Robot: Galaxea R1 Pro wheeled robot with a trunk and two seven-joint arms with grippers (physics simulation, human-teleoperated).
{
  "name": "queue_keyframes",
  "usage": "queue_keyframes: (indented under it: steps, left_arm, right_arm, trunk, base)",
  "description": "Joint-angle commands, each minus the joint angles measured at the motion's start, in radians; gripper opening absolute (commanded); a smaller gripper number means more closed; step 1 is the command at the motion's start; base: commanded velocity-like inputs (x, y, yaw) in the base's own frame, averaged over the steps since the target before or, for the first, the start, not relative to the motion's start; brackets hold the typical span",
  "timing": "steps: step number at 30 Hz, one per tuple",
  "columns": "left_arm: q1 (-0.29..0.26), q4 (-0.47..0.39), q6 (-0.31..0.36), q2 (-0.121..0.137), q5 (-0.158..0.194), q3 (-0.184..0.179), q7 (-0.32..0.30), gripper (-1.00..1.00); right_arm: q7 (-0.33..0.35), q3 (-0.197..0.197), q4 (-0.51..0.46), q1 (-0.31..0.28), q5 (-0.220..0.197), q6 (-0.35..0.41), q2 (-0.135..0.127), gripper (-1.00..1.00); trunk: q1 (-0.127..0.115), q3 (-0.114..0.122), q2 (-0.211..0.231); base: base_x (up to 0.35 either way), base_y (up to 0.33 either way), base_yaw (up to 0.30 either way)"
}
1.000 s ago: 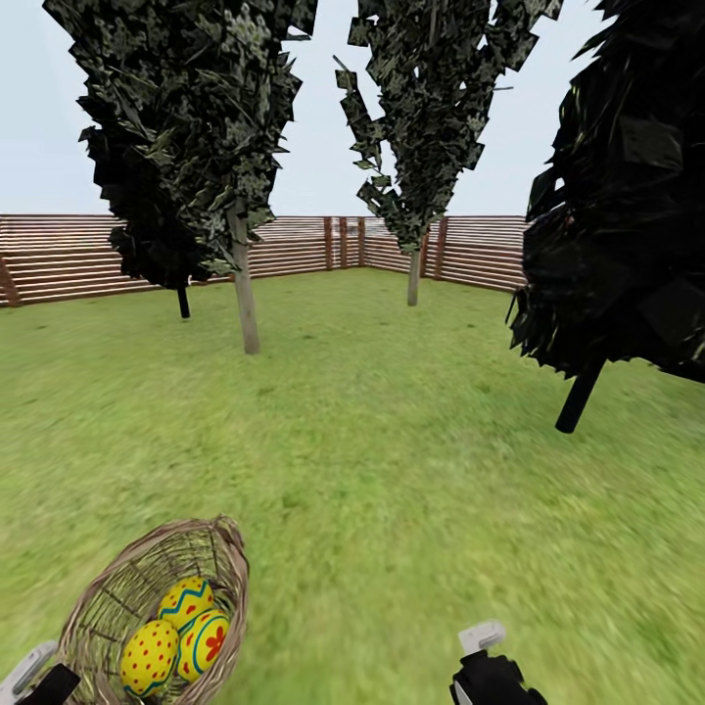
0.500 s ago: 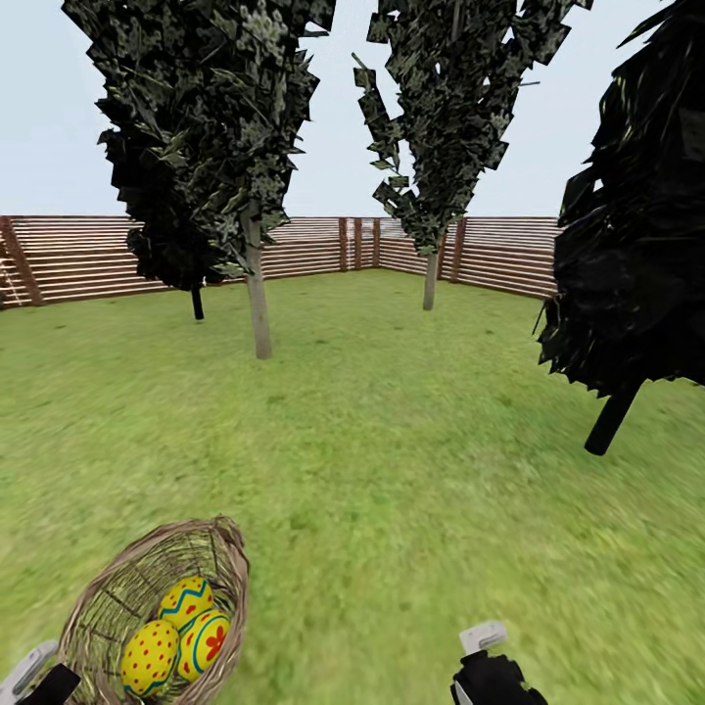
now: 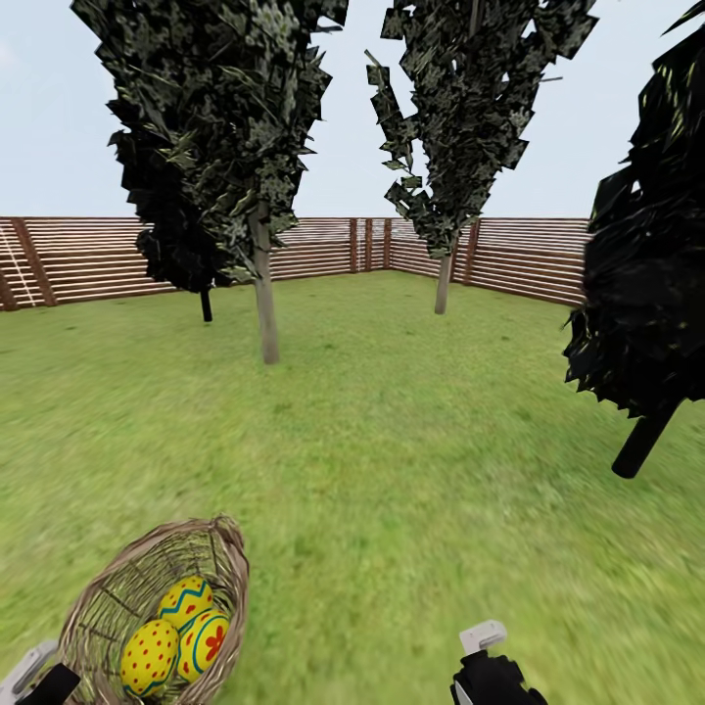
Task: Take the three Easter eggs out of the wicker basket on the lawn in the garden, then place them on the lawn next to a single tree (choose any tree) so that all three eggs are next to the same tree and none are left in the basket.
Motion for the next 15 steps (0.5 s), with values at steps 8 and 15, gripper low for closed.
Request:
queue_keyframes:
  steps: [8,15]
  left_arm:
    - [-0.001,-0.001,0.005,0.000,0.012,0.008,-0.004,-1.00]
    - [-0.001,-0.001,0.005,0.000,0.012,0.008,-0.004,-1.00]
  right_arm:
    - [-0.001,0.005,-0.001,0.000,0.007,0.009,0.000,1.00]
    - [-0.001,0.005,-0.002,0.000,0.007,0.009,0.000,1.00]
  trunk:
    - [-0.030,0.024,0.056]
    - [-0.057,0.046,0.105]
  base:
    - [0.337,0.000,0.000]
    - [0.337,0.000,0.000]
